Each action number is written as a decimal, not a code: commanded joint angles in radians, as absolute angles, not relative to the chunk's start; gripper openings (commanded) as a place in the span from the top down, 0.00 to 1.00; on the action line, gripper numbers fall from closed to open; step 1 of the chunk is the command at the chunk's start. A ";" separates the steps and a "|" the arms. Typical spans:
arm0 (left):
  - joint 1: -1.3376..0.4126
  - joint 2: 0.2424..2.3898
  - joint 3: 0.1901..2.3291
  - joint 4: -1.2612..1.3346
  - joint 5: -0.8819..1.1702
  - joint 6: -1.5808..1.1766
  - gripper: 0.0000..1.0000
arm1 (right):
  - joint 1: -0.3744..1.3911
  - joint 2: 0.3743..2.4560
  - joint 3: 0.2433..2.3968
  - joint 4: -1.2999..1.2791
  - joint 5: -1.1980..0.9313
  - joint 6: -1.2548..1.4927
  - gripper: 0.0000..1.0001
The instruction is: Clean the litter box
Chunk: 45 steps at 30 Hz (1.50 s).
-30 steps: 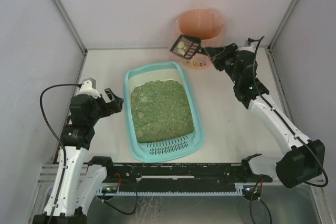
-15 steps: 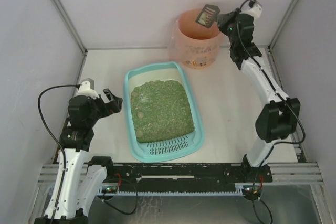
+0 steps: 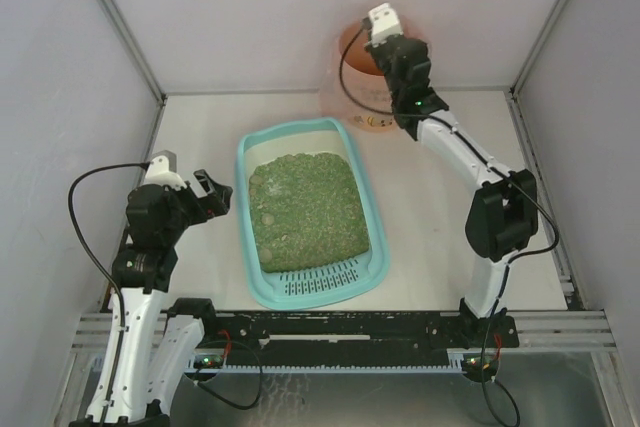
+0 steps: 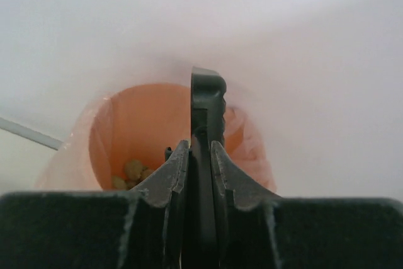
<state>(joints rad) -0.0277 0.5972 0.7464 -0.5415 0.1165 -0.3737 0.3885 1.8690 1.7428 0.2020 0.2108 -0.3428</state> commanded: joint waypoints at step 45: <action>-0.050 0.738 0.722 -0.477 0.234 -0.382 0.23 | 0.578 1.312 1.373 -0.350 -0.096 0.512 1.00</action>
<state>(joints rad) -0.0288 0.7273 0.7456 -0.5156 0.2214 -0.3737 0.5507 1.3415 1.3842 -0.2493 -0.0811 0.4599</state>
